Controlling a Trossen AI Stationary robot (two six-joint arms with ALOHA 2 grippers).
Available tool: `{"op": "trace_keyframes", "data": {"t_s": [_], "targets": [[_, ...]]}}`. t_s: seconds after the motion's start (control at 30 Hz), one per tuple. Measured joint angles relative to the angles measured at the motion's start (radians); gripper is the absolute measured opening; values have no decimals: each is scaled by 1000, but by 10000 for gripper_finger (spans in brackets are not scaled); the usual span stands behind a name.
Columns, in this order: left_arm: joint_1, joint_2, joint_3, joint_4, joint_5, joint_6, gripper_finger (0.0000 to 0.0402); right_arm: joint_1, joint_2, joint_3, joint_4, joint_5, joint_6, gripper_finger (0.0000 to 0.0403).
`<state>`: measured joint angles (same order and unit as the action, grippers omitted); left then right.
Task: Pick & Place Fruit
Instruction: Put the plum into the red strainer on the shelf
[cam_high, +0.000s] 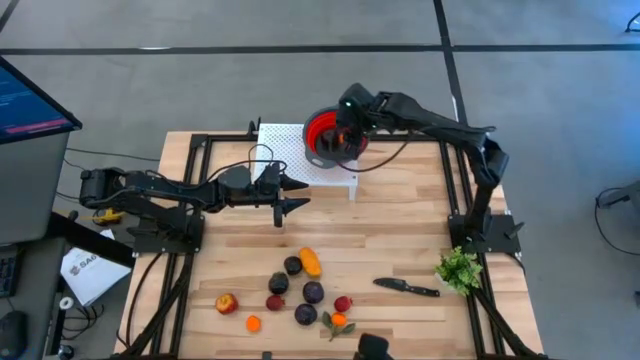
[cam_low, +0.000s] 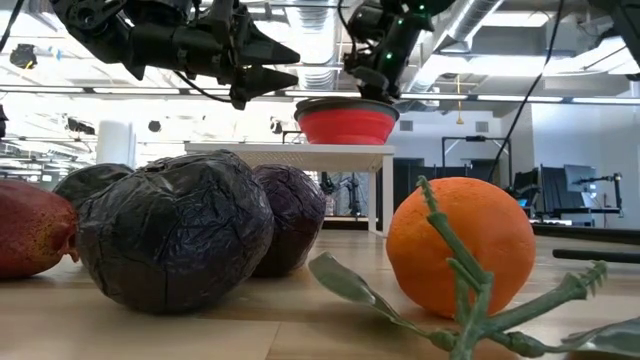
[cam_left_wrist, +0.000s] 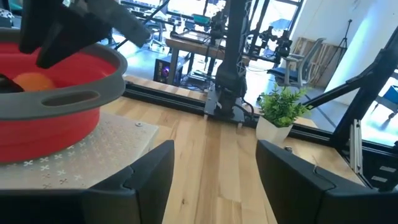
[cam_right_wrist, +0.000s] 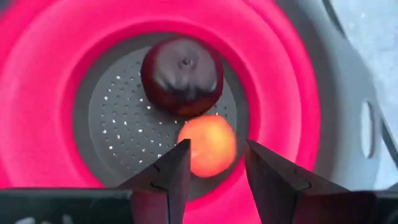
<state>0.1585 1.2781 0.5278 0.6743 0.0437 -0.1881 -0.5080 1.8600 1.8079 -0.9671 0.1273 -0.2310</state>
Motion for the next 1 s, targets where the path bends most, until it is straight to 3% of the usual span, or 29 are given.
{"op": "trace_keyframes", "data": {"t_s": [0.27,0.53,0.63,0.77,1.0], "targets": [[0,0,0,0,0,0,218,1,-12,3,22,1,-3,148],[0,0,0,0,1,-2,218,35,-161,-25,49,4,54,125],[0,0,0,0,1,-2,218,80,-271,-159,166,3,56,109],[-15,0,0,-4,2,-1,218,165,-438,-437,382,3,68,89],[-100,-10,0,-99,14,52,218,379,-678,-824,692,1,258,71]]}}
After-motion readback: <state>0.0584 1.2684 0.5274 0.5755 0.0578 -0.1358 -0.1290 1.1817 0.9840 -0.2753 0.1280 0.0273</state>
